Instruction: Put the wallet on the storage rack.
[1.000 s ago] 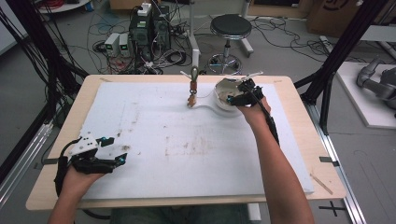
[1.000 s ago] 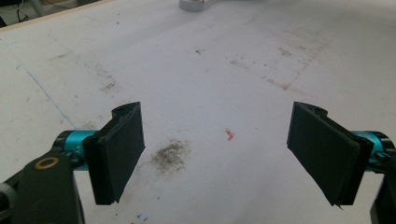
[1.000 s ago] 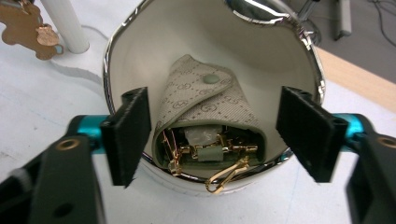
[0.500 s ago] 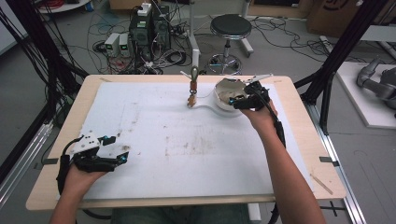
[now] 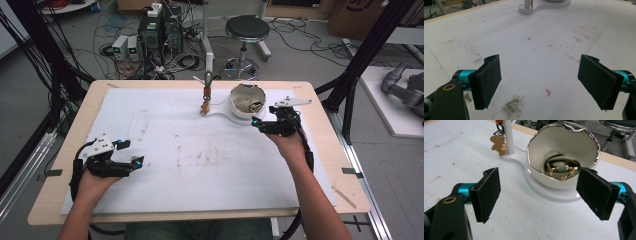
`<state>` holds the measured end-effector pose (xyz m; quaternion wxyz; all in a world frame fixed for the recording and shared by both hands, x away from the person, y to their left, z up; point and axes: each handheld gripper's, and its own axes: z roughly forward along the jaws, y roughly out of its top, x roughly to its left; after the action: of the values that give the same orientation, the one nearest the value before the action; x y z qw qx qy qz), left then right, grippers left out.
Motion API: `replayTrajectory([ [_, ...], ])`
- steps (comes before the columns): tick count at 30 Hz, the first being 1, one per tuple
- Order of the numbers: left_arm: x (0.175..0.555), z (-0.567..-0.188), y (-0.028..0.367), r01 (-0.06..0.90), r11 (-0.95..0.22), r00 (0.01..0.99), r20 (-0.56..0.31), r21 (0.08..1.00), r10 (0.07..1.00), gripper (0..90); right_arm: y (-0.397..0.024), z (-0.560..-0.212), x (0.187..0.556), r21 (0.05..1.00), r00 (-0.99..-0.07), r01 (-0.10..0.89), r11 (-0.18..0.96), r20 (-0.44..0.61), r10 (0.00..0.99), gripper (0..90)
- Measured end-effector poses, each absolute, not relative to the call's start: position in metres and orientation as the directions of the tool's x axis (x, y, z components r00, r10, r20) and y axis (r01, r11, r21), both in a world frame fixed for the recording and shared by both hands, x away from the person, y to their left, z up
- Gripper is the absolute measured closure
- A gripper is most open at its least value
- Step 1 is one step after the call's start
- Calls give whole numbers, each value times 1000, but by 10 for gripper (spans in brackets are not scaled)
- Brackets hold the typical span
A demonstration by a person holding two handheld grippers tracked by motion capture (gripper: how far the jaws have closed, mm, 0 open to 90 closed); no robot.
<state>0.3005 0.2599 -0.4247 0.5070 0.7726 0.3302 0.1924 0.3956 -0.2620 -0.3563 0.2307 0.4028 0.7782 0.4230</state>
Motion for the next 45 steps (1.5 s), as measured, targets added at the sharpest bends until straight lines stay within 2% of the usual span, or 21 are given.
replayTrajectory([
  [13, 307, -427, 250, 299, -246, 700, -36, 922, 714, 188, -287, -383, 345, 910, -591, 354, 215, 40, 805, 200],
  [22, 305, -430, 245, 300, -253, 705, -35, 920, 709, 188, -301, -400, 335, 919, -571, 356, 168, 71, 818, 199],
  [31, 304, -431, 249, 296, -236, 700, -42, 926, 713, 188, -305, -417, 336, 901, -556, 393, 185, 73, 828, 200],
  [45, 306, -432, 248, 295, -234, 703, -45, 926, 710, 188, -298, -426, 333, 880, -572, 406, 246, 35, 819, 199],
])
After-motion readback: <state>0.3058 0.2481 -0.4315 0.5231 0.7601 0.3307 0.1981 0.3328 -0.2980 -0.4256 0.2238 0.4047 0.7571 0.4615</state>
